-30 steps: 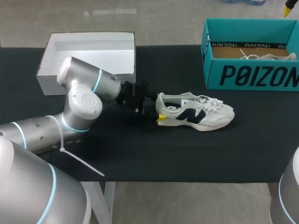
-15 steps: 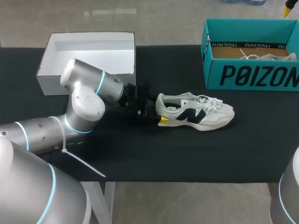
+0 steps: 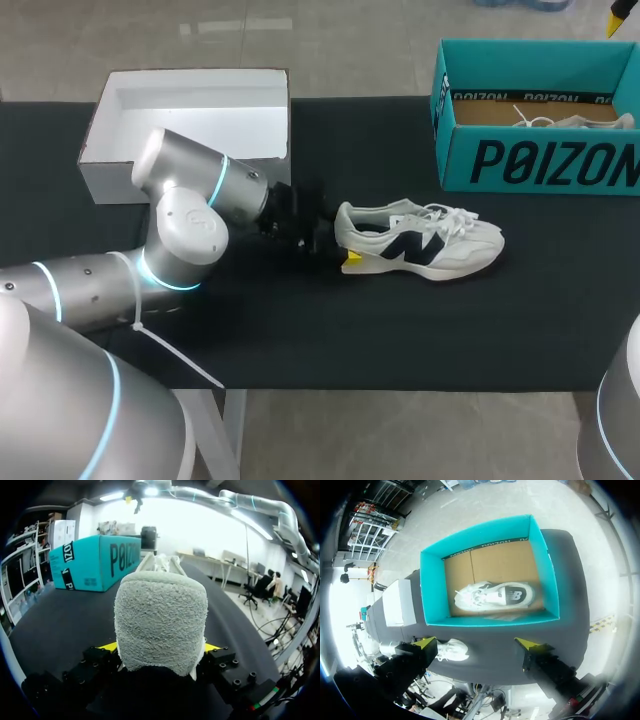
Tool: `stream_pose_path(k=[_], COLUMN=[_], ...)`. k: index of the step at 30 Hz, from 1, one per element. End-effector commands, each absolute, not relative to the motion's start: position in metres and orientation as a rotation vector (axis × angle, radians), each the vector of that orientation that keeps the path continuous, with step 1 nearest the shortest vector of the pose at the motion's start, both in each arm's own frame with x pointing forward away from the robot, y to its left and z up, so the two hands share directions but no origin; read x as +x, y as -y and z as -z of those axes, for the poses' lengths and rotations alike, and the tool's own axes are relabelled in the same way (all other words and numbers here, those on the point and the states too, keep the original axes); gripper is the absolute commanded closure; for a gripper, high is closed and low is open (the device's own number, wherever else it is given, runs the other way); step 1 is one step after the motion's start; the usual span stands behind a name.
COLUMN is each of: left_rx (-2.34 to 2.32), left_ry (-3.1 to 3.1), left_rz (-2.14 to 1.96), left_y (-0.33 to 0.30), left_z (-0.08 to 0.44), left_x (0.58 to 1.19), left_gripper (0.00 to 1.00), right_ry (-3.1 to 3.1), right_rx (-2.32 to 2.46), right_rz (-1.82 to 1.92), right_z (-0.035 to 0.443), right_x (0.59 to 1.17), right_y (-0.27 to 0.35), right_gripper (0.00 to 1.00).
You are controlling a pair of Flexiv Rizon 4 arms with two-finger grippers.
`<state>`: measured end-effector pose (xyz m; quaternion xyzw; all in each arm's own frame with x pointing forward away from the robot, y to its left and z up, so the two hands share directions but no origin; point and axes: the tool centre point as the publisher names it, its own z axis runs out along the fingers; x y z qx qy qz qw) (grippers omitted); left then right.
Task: Take the shoe out of the shoebox, open the shoe tongue, remove and reinsert the insole, then place the shoe into the shoebox
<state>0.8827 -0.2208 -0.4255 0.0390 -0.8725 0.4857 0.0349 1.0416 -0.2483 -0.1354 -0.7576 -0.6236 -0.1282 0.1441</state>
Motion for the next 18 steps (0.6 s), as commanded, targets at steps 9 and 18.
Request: stream_pose_path(k=[9, 18], left_rx=[0.126, 0.126], left_ry=[2.677, 2.677], left_rz=[-1.464, -1.464], left_y=[0.219, 0.219], left_z=[0.418, 0.418], left_x=[0.879, 0.879], left_gripper=[1.0, 1.0], right_ry=[1.83, 2.03], right_rx=[-2.178, -2.091], right_rz=[0.356, -0.065], right_z=[0.136, 0.162], right_x=[1.042, 1.012], right_y=[0.245, 0.167], right_gripper=[0.0, 0.0])
